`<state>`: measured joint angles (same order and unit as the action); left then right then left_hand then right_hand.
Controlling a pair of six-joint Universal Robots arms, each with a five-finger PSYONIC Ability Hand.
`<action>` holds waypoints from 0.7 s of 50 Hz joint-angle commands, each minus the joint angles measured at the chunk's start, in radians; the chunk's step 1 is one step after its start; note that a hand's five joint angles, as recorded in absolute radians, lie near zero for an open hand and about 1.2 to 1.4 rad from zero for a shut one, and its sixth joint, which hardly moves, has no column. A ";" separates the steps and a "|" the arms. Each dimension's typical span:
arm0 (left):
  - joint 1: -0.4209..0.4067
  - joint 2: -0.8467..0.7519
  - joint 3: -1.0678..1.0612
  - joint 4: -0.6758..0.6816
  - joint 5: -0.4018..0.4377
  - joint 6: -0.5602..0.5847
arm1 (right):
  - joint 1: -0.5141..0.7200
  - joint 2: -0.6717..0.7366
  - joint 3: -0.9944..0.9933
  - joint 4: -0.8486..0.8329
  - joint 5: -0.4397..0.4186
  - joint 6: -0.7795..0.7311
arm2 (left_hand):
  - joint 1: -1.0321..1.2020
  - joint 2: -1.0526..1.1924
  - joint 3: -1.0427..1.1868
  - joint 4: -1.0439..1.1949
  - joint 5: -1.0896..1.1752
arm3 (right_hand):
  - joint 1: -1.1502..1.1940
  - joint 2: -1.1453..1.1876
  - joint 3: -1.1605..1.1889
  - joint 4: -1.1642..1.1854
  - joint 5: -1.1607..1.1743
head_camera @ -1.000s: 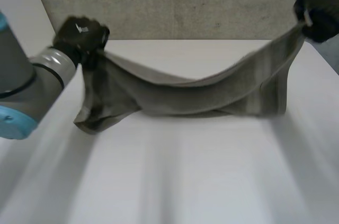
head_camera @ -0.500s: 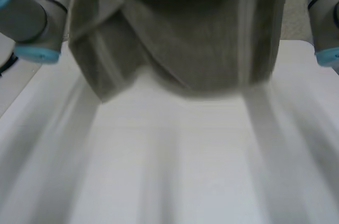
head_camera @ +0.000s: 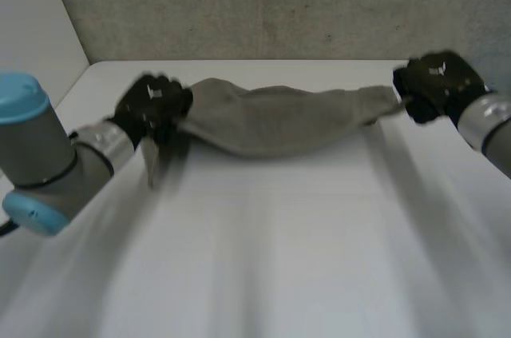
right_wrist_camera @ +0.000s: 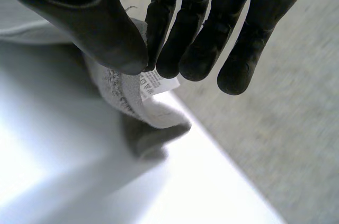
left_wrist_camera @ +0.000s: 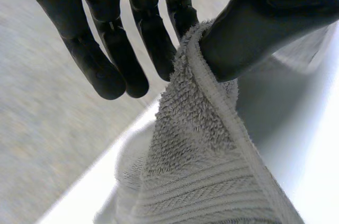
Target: Fold the towel.
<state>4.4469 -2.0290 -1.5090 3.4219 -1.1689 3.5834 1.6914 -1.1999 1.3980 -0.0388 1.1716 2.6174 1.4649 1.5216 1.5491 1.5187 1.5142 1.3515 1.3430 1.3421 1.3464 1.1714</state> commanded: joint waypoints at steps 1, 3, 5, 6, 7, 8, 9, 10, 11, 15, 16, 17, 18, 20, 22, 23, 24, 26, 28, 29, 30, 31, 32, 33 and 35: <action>0.017 -0.014 -0.092 -0.127 0.003 0.256 | -0.116 -0.078 0.153 -0.007 -0.018 -0.056 | -0.069 -0.125 -0.153 -0.122 -0.292 | 0.045 0.053 0.054 0.050 0.050; 0.017 -0.016 -0.094 -0.130 0.002 0.270 | -0.131 -0.084 0.171 -0.019 -0.015 -0.054 | -0.069 -0.125 -0.153 -0.122 -0.292 | 0.045 0.053 0.054 0.050 0.050; 0.017 -0.017 -0.097 -0.130 0.002 0.268 | -0.142 -0.087 0.187 -0.024 -0.010 -0.048 | -0.069 -0.125 -0.153 -0.122 -0.292 | 0.045 0.053 0.054 0.050 0.050; 0.017 -0.017 -0.099 -0.130 0.002 0.267 | -0.144 -0.093 0.205 -0.024 -0.003 -0.040 | -0.069 -0.125 -0.153 -0.122 -0.292 | 0.045 0.053 0.054 0.050 0.050; 0.017 -0.017 -0.100 -0.130 0.003 0.265 | -0.145 -0.104 0.228 -0.026 0.002 -0.030 | -0.069 -0.125 -0.153 -0.122 -0.292 | 0.045 0.053 0.054 0.050 0.050; 0.017 -0.017 -0.100 -0.130 0.003 0.265 | -0.145 -0.104 0.228 -0.026 0.002 -0.030 | -0.069 -0.125 -0.153 -0.122 -0.292 | 0.045 0.053 0.054 0.050 0.050; 0.015 -0.019 -0.102 -0.128 0.003 0.265 | -0.145 -0.110 0.252 -0.027 0.002 -0.022 | -0.097 -0.154 -0.182 -0.151 -0.321 | 0.045 0.053 0.054 0.050 0.050; 0.014 -0.022 -0.103 -0.124 0.003 0.265 | -0.145 -0.112 0.277 -0.029 0.002 -0.016 | -0.220 -0.276 -0.304 -0.273 -0.444 | 0.045 0.053 0.054 0.050 0.050; 0.014 -0.022 -0.103 -0.124 0.003 0.265 | -0.145 -0.112 0.277 -0.029 0.002 -0.016 | -0.221 -0.278 -0.305 -0.275 -0.445 | 0.045 0.053 0.054 0.050 0.050; 0.002 -0.039 -0.105 -0.083 -0.001 0.261 | -0.144 -0.107 0.332 -0.058 0.000 -0.011 | -0.411 -0.468 -0.495 -0.465 -0.635 | 0.045 0.053 0.054 0.050 0.050; 0.002 -0.039 -0.105 -0.082 -0.002 0.261 | -0.144 -0.107 0.332 -0.058 0.000 -0.011 | -0.412 -0.468 -0.496 -0.466 -0.636 | 0.045 0.053 0.054 0.050 0.050; -0.001 -0.046 -0.105 -0.066 -0.005 0.256 | -0.142 -0.106 0.346 -0.081 0.002 -0.011 | -0.496 -0.553 -0.580 -0.550 -0.720 | 0.045 0.053 0.054 0.050 0.050; -0.003 -0.054 -0.105 -0.053 -0.012 0.249 | -0.142 -0.103 0.355 -0.102 0.002 -0.011 | -0.535 -0.591 -0.619 -0.588 -0.759 | 0.045 0.053 0.054 0.050 0.050; -0.003 -0.060 -0.105 -0.046 -0.026 0.242 | -0.141 -0.098 0.358 -0.116 0.003 -0.011 | -0.547 -0.603 -0.631 -0.600 -0.771 | 0.045 0.053 0.054 0.050 0.050; -0.003 -0.066 -0.105 -0.040 -0.046 0.239 | -0.142 -0.096 0.360 -0.121 0.003 -0.011 | -0.556 -0.612 -0.640 -0.609 -0.779 | 0.045 0.053 0.054 0.050 0.050; -0.003 -0.071 -0.106 -0.036 -0.069 0.236 | -0.144 -0.095 0.361 -0.122 0.003 -0.011 | -0.567 -0.624 -0.651 -0.621 -0.791 | 0.045 0.053 0.054 0.050 0.050; -0.003 -0.071 -0.106 -0.036 -0.069 0.236 | -0.144 -0.095 0.361 -0.122 0.003 -0.011 | -0.567 -0.624 -0.652 -0.621 -0.791 | 0.045 0.053 0.054 0.050 0.050; -0.008 -0.076 -0.108 -0.032 -0.106 0.236 | -0.144 -0.086 0.360 -0.127 0.003 -0.011 | -0.600 -0.656 -0.684 -0.653 -0.823 | 0.045 0.053 0.054 0.050 0.050; -0.008 -0.077 -0.115 -0.032 -0.116 0.236 | -0.145 -0.083 0.360 -0.130 0.003 -0.011 | -0.605 -0.662 -0.690 -0.659 -0.829 | 0.045 0.053 0.054 0.050 0.050; -0.005 -0.076 -0.126 -0.032 -0.121 0.236 | -0.147 -0.083 0.358 -0.133 0.005 -0.011 | -0.611 -0.668 -0.696 -0.665 -0.835 | 0.045 0.053 0.054 0.050 0.050; -0.004 -0.076 -0.126 -0.032 -0.121 0.236 | -0.147 -0.083 0.358 -0.133 0.005 -0.011 | -0.611 -0.668 -0.696 -0.665 -0.835 | 0.045 0.053 0.054 0.050 0.050; -0.001 -0.076 -0.138 -0.030 -0.121 0.236 | -0.151 -0.083 0.355 -0.136 0.008 -0.007 | -0.614 -0.671 -0.699 -0.668 -0.838 | 0.045 0.053 0.054 0.050 0.050; -0.001 -0.076 -0.138 -0.030 -0.121 0.236 | -0.151 -0.083 0.355 -0.136 0.008 -0.007 | -0.614 -0.671 -0.699 -0.668 -0.838 | 0.045 0.053 0.054 0.050 0.050; 0.002 -0.074 -0.148 -0.029 -0.121 0.236 | -0.162 -0.083 0.354 -0.138 0.011 0.000 | -0.620 -0.677 -0.704 -0.674 -0.844 | 0.045 0.053 0.054 0.050 0.050; 0.006 -0.074 -0.157 -0.029 -0.123 0.236 | -0.173 -0.084 0.352 -0.138 0.016 0.006 | -0.623 -0.680 -0.707 -0.677 -0.847 | 0.045 0.053 0.054 0.050 0.050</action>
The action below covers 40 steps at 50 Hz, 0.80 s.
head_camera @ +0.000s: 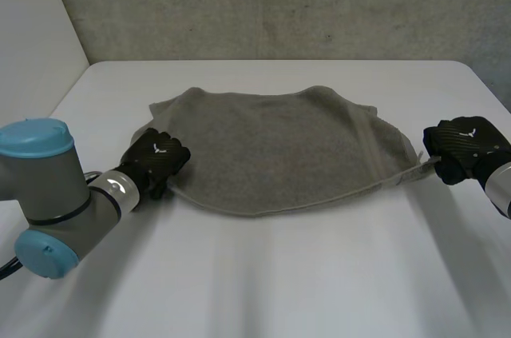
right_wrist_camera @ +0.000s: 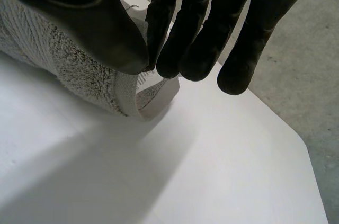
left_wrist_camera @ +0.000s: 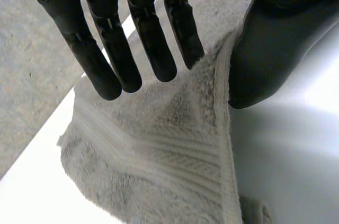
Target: Fold the towel.
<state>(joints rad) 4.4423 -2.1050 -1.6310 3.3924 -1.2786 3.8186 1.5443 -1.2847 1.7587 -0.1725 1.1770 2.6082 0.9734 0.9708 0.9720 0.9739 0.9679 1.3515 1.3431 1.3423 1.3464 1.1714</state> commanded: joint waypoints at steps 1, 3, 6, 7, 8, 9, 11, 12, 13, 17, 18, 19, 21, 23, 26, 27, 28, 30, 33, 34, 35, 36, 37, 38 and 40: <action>0.014 0.003 -0.041 0.002 -0.013 0.001 | -0.032 0.001 -0.008 -0.002 0.013 0.019 | -0.143 -0.141 -0.142 -0.144 -0.312 | 0.045 0.053 0.054 0.050 0.050; 0.017 0.005 -0.047 0.004 -0.013 0.001 | -0.033 0.001 -0.008 -0.002 0.015 0.021 | -0.146 -0.144 -0.145 -0.147 -0.315 | 0.045 0.053 0.054 0.050 0.050; 0.031 0.005 -0.053 0.022 -0.016 0.001 | -0.035 0.001 -0.008 -0.002 0.015 0.021 | -0.146 -0.144 -0.145 -0.147 -0.315 | 0.045 0.053 0.054 0.050 0.050; 0.043 0.004 -0.056 0.034 -0.016 0.001 | -0.035 0.001 -0.010 -0.002 0.015 0.021 | -0.146 -0.144 -0.145 -0.147 -0.315 | 0.045 0.053 0.054 0.050 0.050; 0.052 0.002 -0.058 0.047 -0.016 0.001 | -0.035 0.001 -0.010 -0.002 0.015 0.021 | -0.146 -0.144 -0.145 -0.147 -0.315 | 0.045 0.053 0.054 0.050 0.050; 0.052 0.002 -0.058 0.047 -0.016 0.001 | -0.035 0.001 -0.010 -0.002 0.015 0.021 | -0.146 -0.144 -0.145 -0.147 -0.315 | 0.045 0.053 0.054 0.050 0.050; 0.061 -0.003 -0.058 0.068 -0.018 0.002 | -0.036 0.001 -0.011 -0.004 0.015 0.021 | -0.146 -0.144 -0.145 -0.147 -0.315 | 0.045 0.053 0.054 0.050 0.050; 0.061 -0.003 -0.058 0.068 -0.018 0.003 | -0.036 0.001 -0.011 -0.004 0.015 0.021 | -0.146 -0.144 -0.145 -0.147 -0.315 | 0.045 0.053 0.054 0.050 0.050; 0.063 -0.004 -0.056 0.079 -0.021 0.003 | -0.038 0.002 -0.011 -0.005 0.016 0.021 | -0.146 -0.144 -0.145 -0.147 -0.315 | 0.045 0.053 0.054 0.050 0.050; 0.066 -0.006 -0.056 0.094 -0.050 0.004 | -0.058 0.001 -0.010 -0.025 0.038 0.021 | -0.146 -0.144 -0.145 -0.147 -0.315 | 0.045 0.053 0.054 0.050 0.050; 0.066 -0.006 -0.056 0.094 -0.050 0.004 | -0.058 0.001 -0.010 -0.025 0.038 0.021 | -0.146 -0.144 -0.145 -0.147 -0.315 | 0.045 0.053 0.054 0.050 0.050; 0.071 -0.003 -0.056 0.094 -0.060 0.004 | -0.061 0.001 -0.010 -0.034 0.053 0.024 | -0.146 -0.144 -0.145 -0.147 -0.315 | 0.045 0.053 0.054 0.050 0.050; 0.074 0.002 -0.056 0.094 -0.068 0.004 | -0.062 -0.002 -0.010 -0.045 0.069 0.024 | -0.146 -0.144 -0.145 -0.147 -0.315 | 0.045 0.053 0.054 0.050 0.050; 0.075 0.005 -0.056 0.094 -0.074 0.004 | -0.062 -0.004 -0.008 -0.054 0.084 0.024 | -0.146 -0.144 -0.145 -0.147 -0.315 | 0.045 0.053 0.054 0.050 0.050; 0.077 0.008 -0.058 0.093 -0.081 0.004 | -0.062 -0.010 -0.010 -0.059 0.096 0.024 | -0.143 -0.141 -0.142 -0.144 -0.312 | 0.045 0.053 0.054 0.050 0.050; 0.077 0.008 -0.059 0.093 -0.084 0.007 | -0.062 -0.012 -0.010 -0.059 0.098 0.024 | -0.140 -0.138 -0.139 -0.141 -0.309 | 0.045 0.053 0.054 0.050 0.050; 0.078 0.010 -0.061 0.090 -0.087 0.007 | -0.062 -0.013 -0.010 -0.059 0.098 0.024 | -0.138 -0.135 -0.136 -0.138 -0.307 | 0.045 0.053 0.054 0.050 0.050; 0.078 0.010 -0.063 0.085 -0.093 0.007 | -0.062 -0.013 -0.007 -0.059 0.098 0.024 | -0.135 -0.132 -0.133 -0.135 -0.304 | 0.045 0.053 0.054 0.050 0.050; 0.084 0.013 -0.069 0.082 -0.111 0.007 | -0.062 -0.015 -0.004 -0.059 0.098 0.026 | -0.053 -0.050 -0.052 -0.054 -0.222 | 0.045 0.053 0.054 0.050 0.050; 0.084 0.013 -0.069 0.082 -0.111 0.007 | -0.062 -0.015 -0.004 -0.059 0.098 0.026 | -0.052 -0.050 -0.051 -0.053 -0.221 | 0.045 0.053 0.054 0.050 0.050; 0.089 0.017 -0.070 0.082 -0.117 0.009 | -0.062 -0.015 -0.004 -0.059 0.098 0.026 | 0.186 0.189 0.187 0.186 0.017 | 0.045 0.053 0.054 0.050 0.050; 0.094 0.028 -0.069 0.082 -0.123 0.010 | -0.062 -0.018 -0.002 -0.058 0.098 0.026 | 0.421 0.423 0.422 0.420 0.251 | 0.045 0.053 0.054 0.050 0.050; 0.094 0.028 -0.069 0.082 -0.123 0.010 | -0.062 -0.018 -0.002 -0.058 0.098 0.026 | 0.423 0.425 0.424 0.422 0.254 | 0.045 0.053 0.054 0.050 0.050; 0.098 0.046 -0.067 0.081 -0.125 0.009 | -0.061 -0.022 -0.002 -0.056 0.096 0.026 | 0.423 0.426 0.424 0.422 0.254 | 0.045 0.053 0.054 0.050 0.050; 0.106 0.074 -0.066 0.079 -0.123 0.004 | -0.059 -0.035 -0.002 -0.053 0.095 0.026 | 0.423 0.426 0.424 0.422 0.254 | 0.045 0.053 0.054 0.050 0.050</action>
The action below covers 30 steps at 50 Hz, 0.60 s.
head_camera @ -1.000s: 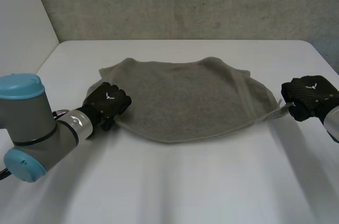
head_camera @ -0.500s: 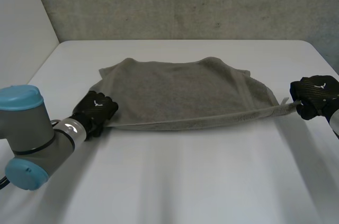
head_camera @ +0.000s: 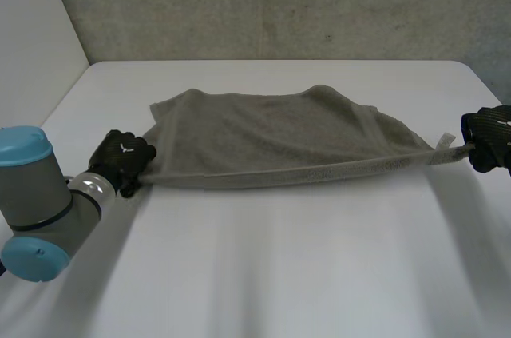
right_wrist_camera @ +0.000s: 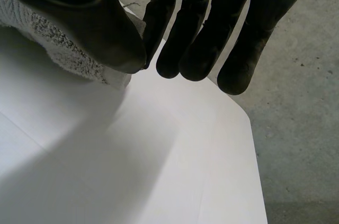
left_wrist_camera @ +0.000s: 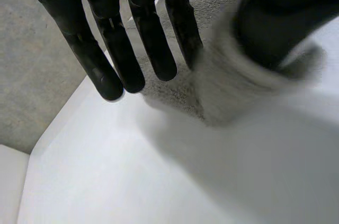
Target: Fold the towel.
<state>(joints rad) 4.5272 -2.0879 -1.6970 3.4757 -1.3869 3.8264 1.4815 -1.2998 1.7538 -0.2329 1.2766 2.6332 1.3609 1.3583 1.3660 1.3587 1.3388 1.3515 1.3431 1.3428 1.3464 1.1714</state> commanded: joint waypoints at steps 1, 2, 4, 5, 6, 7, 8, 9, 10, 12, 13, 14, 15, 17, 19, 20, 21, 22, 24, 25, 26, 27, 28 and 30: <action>0.030 0.090 -0.001 -0.004 -0.012 -0.005 | 0.005 -0.035 0.003 0.009 -0.008 -0.001 | 0.035 0.038 0.030 0.038 -0.117 | 0.045 0.053 0.054 0.050 0.050; 0.030 0.091 -0.001 -0.004 -0.012 -0.005 | 0.005 -0.035 0.003 0.009 -0.008 -0.001 | 0.035 0.038 0.030 0.038 -0.117 | 0.045 0.053 0.054 0.050 0.050; 0.039 0.165 0.008 -0.003 -0.012 -0.008 | 0.005 -0.080 -0.010 0.015 -0.010 0.001 | 0.035 0.038 0.030 0.038 -0.117 | 0.045 0.053 0.054 0.050 0.050; 0.039 0.166 0.008 -0.003 -0.012 -0.008 | 0.005 -0.081 -0.010 0.015 -0.010 0.001 | 0.035 0.038 0.030 0.038 -0.117 | 0.045 0.053 0.054 0.050 0.050; 0.041 0.208 0.017 -0.003 -0.011 -0.010 | 0.005 -0.111 -0.019 0.018 -0.008 0.004 | 0.035 0.038 0.030 0.038 -0.117 | 0.045 0.053 0.054 0.050 0.050; 0.041 0.253 0.034 0.000 -0.009 -0.011 | 0.006 -0.151 -0.036 0.021 -0.008 0.010 | 0.035 0.038 0.030 0.038 -0.117 | 0.045 0.053 0.054 0.050 0.050; 0.041 0.253 0.034 0.000 -0.009 -0.011 | 0.006 -0.151 -0.036 0.021 -0.008 0.010 | 0.035 0.038 0.030 0.038 -0.117 | 0.045 0.053 0.054 0.050 0.050; 0.043 0.296 0.058 0.000 -0.009 -0.019 | 0.009 -0.189 -0.063 0.029 -0.008 0.022 | 0.035 0.038 0.030 0.038 -0.117 | 0.045 0.053 0.054 0.050 0.050; 0.043 0.296 0.059 0.000 -0.009 -0.019 | 0.010 -0.190 -0.063 0.029 -0.008 0.022 | 0.035 0.038 0.030 0.038 -0.117 | 0.045 0.053 0.054 0.050 0.050; 0.041 0.356 0.120 -0.006 -0.006 -0.048 | 0.010 -0.249 -0.135 0.068 -0.008 0.053 | 0.035 0.038 0.030 0.038 -0.117 | 0.045 0.053 0.054 0.050 0.050; 0.041 0.356 0.120 -0.006 -0.006 -0.048 | 0.010 -0.249 -0.135 0.069 -0.008 0.053 | 0.035 0.038 0.030 0.038 -0.117 | 0.045 0.053 0.054 0.050 0.050; 0.040 0.373 0.149 -0.015 -0.004 -0.062 | 0.010 -0.269 -0.178 0.108 -0.010 0.060 | 0.035 0.038 0.030 0.038 -0.117 | 0.045 0.053 0.054 0.050 0.050; 0.036 0.380 0.177 -0.033 0.000 -0.071 | 0.010 -0.277 -0.222 0.157 -0.013 0.060 | 0.035 0.038 0.030 0.038 -0.117 | 0.045 0.053 0.054 0.050 0.050; 0.038 0.384 0.198 -0.061 0.005 -0.076 | 0.010 -0.276 -0.265 0.217 -0.022 0.059 | 0.035 0.038 0.030 0.038 -0.117 | 0.045 0.053 0.054 0.050 0.050; 0.038 0.384 0.212 -0.093 0.011 -0.076 | 0.003 -0.276 -0.299 0.278 -0.035 0.057 | 0.035 0.038 0.030 0.038 -0.117 | 0.045 0.053 0.054 0.050 0.050; 0.036 0.379 0.220 -0.130 0.017 -0.074 | 0.003 -0.266 -0.324 0.323 -0.046 0.056 | 0.035 0.038 0.030 0.038 -0.117 | 0.045 0.053 0.054 0.050 0.050; 0.036 0.379 0.220 -0.130 0.017 -0.074 | 0.003 -0.266 -0.324 0.323 -0.046 0.056 | 0.035 0.038 0.030 0.038 -0.117 | 0.045 0.053 0.054 0.050 0.050; 0.036 0.367 0.218 -0.165 0.026 -0.073 | 0.002 -0.262 -0.333 0.358 -0.062 0.054 | 0.035 0.038 0.030 0.038 -0.117 | 0.045 0.053 0.054 0.050 0.050; 0.035 0.358 0.208 -0.191 0.037 -0.070 | 0.002 -0.249 -0.332 0.379 -0.077 0.047 | 0.035 0.038 0.030 0.038 -0.117 | 0.045 0.053 0.054 0.050 0.050; 0.035 0.339 0.197 -0.213 0.045 -0.067 | 0.011 -0.228 -0.320 0.392 -0.088 0.035 | 0.035 0.038 0.030 0.038 -0.117 | 0.045 0.053 0.054 0.050 0.050; 0.041 0.318 0.182 -0.230 0.049 -0.067 | 0.014 -0.210 -0.298 0.395 -0.094 0.016 | 0.035 0.038 0.030 0.038 -0.117 | 0.045 0.053 0.054 0.050 0.050; 0.041 0.318 0.181 -0.230 0.049 -0.067 | 0.014 -0.210 -0.298 0.396 -0.094 0.016 | 0.035 0.038 0.030 0.038 -0.117 | 0.045 0.053 0.054 0.050 0.050; 0.044 0.298 0.165 -0.231 0.052 -0.067 | 0.017 -0.191 -0.268 0.394 -0.095 -0.004 | 0.035 0.038 0.030 0.038 -0.117 | 0.045 0.053 0.054 0.050 0.050; 0.046 0.287 0.145 -0.230 0.054 -0.067 | 0.028 -0.179 -0.234 0.395 -0.100 -0.022 | 0.035 0.038 0.030 0.038 -0.117 | 0.045 0.053 0.054 0.050 0.050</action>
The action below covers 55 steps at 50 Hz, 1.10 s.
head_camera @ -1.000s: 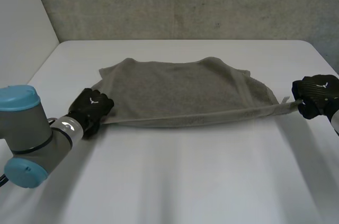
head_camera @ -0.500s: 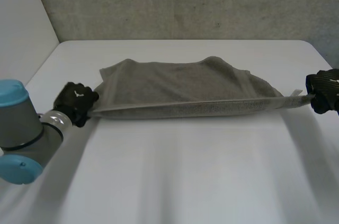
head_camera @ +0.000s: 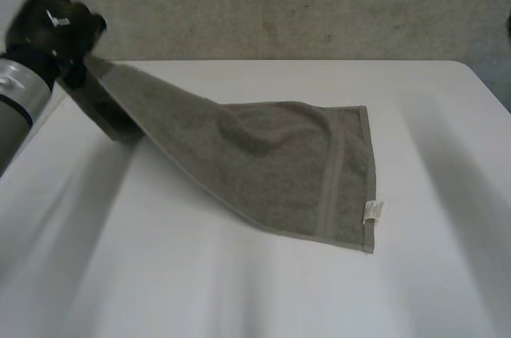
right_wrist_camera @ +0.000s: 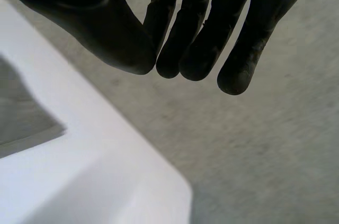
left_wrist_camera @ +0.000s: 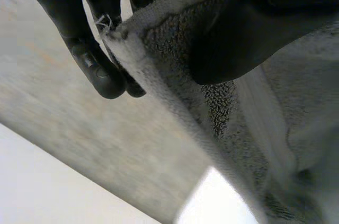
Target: Fold the towel.
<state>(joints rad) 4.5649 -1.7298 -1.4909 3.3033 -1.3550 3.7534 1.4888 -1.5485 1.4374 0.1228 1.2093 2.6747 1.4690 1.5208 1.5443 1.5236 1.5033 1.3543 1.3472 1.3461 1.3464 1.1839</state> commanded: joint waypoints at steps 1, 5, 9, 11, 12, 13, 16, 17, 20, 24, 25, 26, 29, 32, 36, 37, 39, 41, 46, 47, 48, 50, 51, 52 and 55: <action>0.009 -0.079 -0.080 -0.056 0.022 0.008 | 0.051 0.079 0.116 0.032 -0.036 -0.065 | -0.073 -0.125 -0.148 -0.127 -0.282 | 0.042 0.049 0.050 0.050 0.038; 0.023 -0.086 -0.103 -0.041 0.022 0.008 | 0.134 0.102 0.181 0.003 -0.040 -0.055 | -0.073 -0.125 -0.148 -0.127 -0.282 | -0.650 -0.643 -0.642 -0.642 -0.654; 0.051 -0.099 -0.126 -0.010 0.024 0.006 | 0.217 0.145 0.305 -0.130 -0.039 -0.007 | -0.073 -0.125 -0.148 -0.127 -0.282 | -1.049 -1.042 -1.041 -1.041 -1.053; 0.051 -0.099 -0.129 -0.001 0.024 0.006 | 0.232 0.148 0.348 -0.178 -0.040 0.007 | -0.073 -0.125 -0.148 -0.127 -0.282 | -1.052 -1.045 -1.044 -1.044 -1.056; 0.051 -0.102 -0.132 0.010 0.022 0.006 | 0.241 0.150 0.383 -0.217 -0.043 0.020 | -0.073 -0.125 -0.148 -0.127 -0.282 | -1.061 -1.054 -1.053 -1.053 -1.065; 0.051 -0.102 -0.132 0.010 0.022 0.006 | 0.242 0.150 0.383 -0.218 -0.043 0.021 | -0.073 -0.125 -0.148 -0.127 -0.282 | -1.061 -1.054 -1.053 -1.053 -1.065; 0.051 -0.114 -0.140 0.030 0.022 0.006 | 0.254 0.153 0.443 -0.268 -0.051 0.036 | -0.073 -0.125 -0.148 -0.127 -0.282 | -1.076 -1.068 -1.067 -1.068 -1.080; 0.051 -0.120 -0.143 0.038 0.022 0.005 | 0.257 0.160 0.466 -0.279 -0.060 0.036 | -0.073 -0.125 -0.148 -0.127 -0.282 | -1.064 -1.057 -1.056 -1.056 -1.068; 0.049 -0.128 -0.146 0.048 0.022 0.002 | 0.274 0.198 0.495 -0.287 -0.092 0.034 | -0.073 -0.125 -0.148 -0.127 -0.282 | -1.006 -0.998 -0.997 -0.998 -1.010; 0.043 -0.136 -0.146 0.052 0.020 -0.003 | 0.277 0.243 0.509 -0.295 -0.116 0.022 | -0.073 -0.125 -0.148 -0.127 -0.282 | -0.961 -0.954 -0.953 -0.953 -0.965; 0.039 -0.140 -0.147 0.053 0.020 -0.003 | 0.274 0.261 0.512 -0.302 -0.122 0.021 | -0.073 -0.125 -0.148 -0.127 -0.282 | -0.961 -0.954 -0.953 -0.953 -0.965; 0.039 -0.140 -0.147 0.053 0.020 -0.003 | 0.274 0.262 0.512 -0.302 -0.122 0.021 | -0.073 -0.125 -0.148 -0.127 -0.282 | -0.961 -0.954 -0.953 -0.953 -0.965; 0.034 -0.149 -0.147 0.055 0.020 -0.004 | 0.272 0.280 0.514 -0.327 -0.122 0.019 | -0.073 -0.125 -0.148 -0.127 -0.282 | -0.917 -0.910 -0.909 -0.909 -0.921; 0.032 -0.157 -0.150 0.055 0.020 -0.003 | 0.269 0.291 0.514 -0.342 -0.129 0.019 | -0.073 -0.125 -0.148 -0.127 -0.282 | -0.864 -0.857 -0.856 -0.856 -0.868; 0.032 -0.160 -0.154 0.056 0.020 -0.004 | 0.274 0.324 0.518 -0.362 -0.128 0.016 | -0.073 -0.125 -0.148 -0.127 -0.282 | -0.864 -0.857 -0.856 -0.856 -0.868; 0.032 -0.160 -0.154 0.056 0.020 -0.004 | 0.274 0.324 0.518 -0.362 -0.128 0.016 | -0.073 -0.125 -0.148 -0.127 -0.282 | -0.864 -0.857 -0.856 -0.856 -0.868; 0.031 -0.163 -0.154 0.058 0.020 -0.003 | 0.280 0.353 0.517 -0.393 -0.126 0.010 | -0.073 -0.125 -0.148 -0.127 -0.282 | -0.847 -0.840 -0.838 -0.839 -0.851; 0.031 -0.163 -0.154 0.061 0.020 -0.004 | 0.280 0.363 0.517 -0.409 -0.122 0.007 | -0.073 -0.125 -0.148 -0.127 -0.282 | -0.820 -0.813 -0.812 -0.813 -0.825; 0.031 -0.163 -0.157 0.075 0.020 -0.004 | 0.280 0.378 0.506 -0.417 -0.119 -0.010 | -0.073 -0.125 -0.148 -0.127 -0.282 | -0.750 -0.743 -0.741 -0.742 -0.754; 0.031 -0.163 -0.160 0.076 0.020 -0.004 | 0.281 0.383 0.505 -0.419 -0.120 -0.016 | -0.073 -0.125 -0.148 -0.127 -0.282 | -0.750 -0.743 -0.741 -0.742 -0.754; 0.031 -0.163 -0.160 0.076 0.020 -0.004 | 0.281 0.383 0.505 -0.419 -0.120 -0.016 | -0.073 -0.125 -0.148 -0.127 -0.282 | -0.750 -0.743 -0.741 -0.742 -0.754; 0.031 -0.163 -0.160 0.076 0.020 -0.004 | 0.283 0.395 0.502 -0.423 -0.120 -0.022 | -0.073 -0.125 -0.148 -0.127 -0.282 | -0.747 -0.740 -0.739 -0.739 -0.751; 0.031 -0.163 -0.160 0.076 0.020 -0.004 | 0.283 0.395 0.502 -0.423 -0.120 -0.022 | -0.073 -0.125 -0.148 -0.127 -0.282 | -0.747 -0.740 -0.739 -0.739 -0.751; 0.031 -0.165 -0.160 0.078 0.020 -0.004 | 0.283 0.396 0.499 -0.423 -0.120 -0.027 | -0.073 -0.125 -0.148 -0.127 -0.282 | -0.741 -0.734 -0.733 -0.733 -0.745; 0.031 -0.168 -0.160 0.078 0.020 -0.006 | 0.284 0.398 0.489 -0.425 -0.119 -0.033 | -0.073 -0.125 -0.148 -0.127 -0.282 | -0.671 -0.664 -0.663 -0.663 -0.675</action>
<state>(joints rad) 4.5957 -1.8940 -1.6499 3.3796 -1.3346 3.7490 1.7713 -1.1566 1.9395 -0.3012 1.0895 2.6540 1.4692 1.5208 1.5458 1.5237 1.5033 0.6079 0.5942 0.6017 0.6021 0.4368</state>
